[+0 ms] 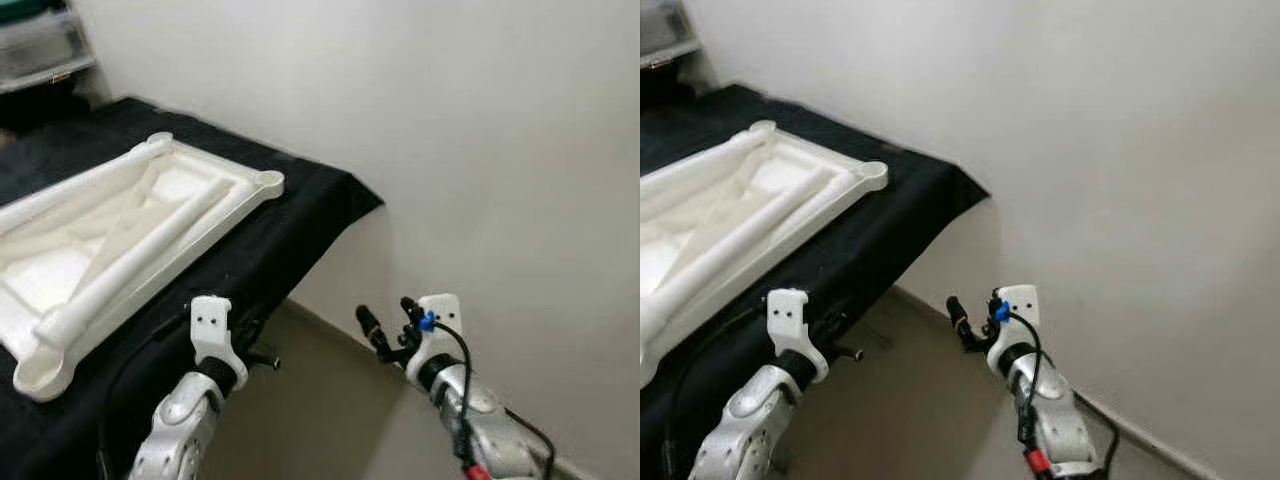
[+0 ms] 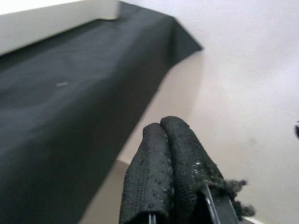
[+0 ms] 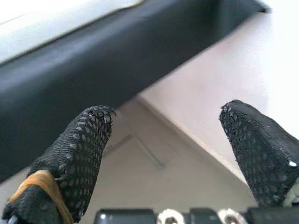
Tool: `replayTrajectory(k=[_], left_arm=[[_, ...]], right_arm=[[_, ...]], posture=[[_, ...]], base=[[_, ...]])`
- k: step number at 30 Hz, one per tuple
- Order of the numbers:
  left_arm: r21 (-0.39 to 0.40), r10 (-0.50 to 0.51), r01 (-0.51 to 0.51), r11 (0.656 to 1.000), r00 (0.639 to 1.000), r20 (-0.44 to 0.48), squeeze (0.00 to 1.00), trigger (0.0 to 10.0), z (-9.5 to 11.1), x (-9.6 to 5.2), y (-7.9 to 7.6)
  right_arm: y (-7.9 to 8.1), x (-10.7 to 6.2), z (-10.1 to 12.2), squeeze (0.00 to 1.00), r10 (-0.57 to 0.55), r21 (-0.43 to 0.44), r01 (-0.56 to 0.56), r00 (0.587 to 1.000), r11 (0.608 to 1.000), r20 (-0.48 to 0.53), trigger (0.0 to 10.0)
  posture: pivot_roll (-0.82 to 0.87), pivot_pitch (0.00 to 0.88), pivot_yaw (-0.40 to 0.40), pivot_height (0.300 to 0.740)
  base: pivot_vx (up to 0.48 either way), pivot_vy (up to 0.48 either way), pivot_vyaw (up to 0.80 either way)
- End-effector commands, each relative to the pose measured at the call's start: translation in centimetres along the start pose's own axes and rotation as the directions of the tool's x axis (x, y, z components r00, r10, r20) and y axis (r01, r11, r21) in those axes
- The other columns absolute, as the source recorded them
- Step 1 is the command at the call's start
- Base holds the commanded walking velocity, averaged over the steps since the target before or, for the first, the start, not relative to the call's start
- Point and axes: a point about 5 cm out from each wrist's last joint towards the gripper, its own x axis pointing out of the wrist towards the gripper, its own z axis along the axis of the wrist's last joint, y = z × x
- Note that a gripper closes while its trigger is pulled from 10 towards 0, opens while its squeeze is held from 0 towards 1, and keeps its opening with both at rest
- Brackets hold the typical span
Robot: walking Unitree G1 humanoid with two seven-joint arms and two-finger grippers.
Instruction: Building children table
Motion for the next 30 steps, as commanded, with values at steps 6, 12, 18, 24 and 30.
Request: replayTrajectory(k=[6,12,18,24,30], left_arm=[[0.003,0.014,-0.014,1.0,1.0,-0.025,0.0,10.0,-0.51,-0.17,0.34],[0.003,0.013,-0.013,1.0,1.0,-0.028,0.0,10.0,-0.59,-0.12,0.32],[0.005,0.032,-0.032,0.999,0.999,-0.036,0.0,10.0,-0.74,-0.15,0.48],[0.042,0.06,-0.058,0.997,0.998,-0.035,0.0,10.0,-0.69,-0.16,0.56],[0.091,0.088,-0.085,0.992,0.996,-0.025,0.0,10.0,-0.18,0.35,0.9]], right_arm=[[-0.12,-0.08,-0.29,0.0,-0.004,0.01,0.004,1.0,1.0,-0.014,10.0],[-0.15,-0.07,-0.33,0.0,-0.003,0.008,0.003,1.0,1.0,-0.016,10.0],[-0.15,-0.02,-0.36,0.0,-0.005,0.005,0.005,1.0,1.0,-0.014,10.0],[-0.25,0.07,-0.37,0.0,-0.008,0.007,0.009,1.0,1.0,-0.019,10.0],[-0.22,0.2,-0.09,0.0,-0.018,-0.009,0.018,1.0,1.0,-0.009,10.0]], posture=[[-0.09,0.0,-0.032,0.74],[-0.09,0.0,-0.032,0.74],[-0.09,0.0,-0.029,0.74],[-0.08,0.0,-0.031,0.74],[-0.09,0.0,-0.026,0.74]], base=[[0.0,0.0,0.0],[0.0,0.0,0.0],[0.0,0.0,0.0],[0.0,0.0,0.0],[0.0,0.0,0.0]])
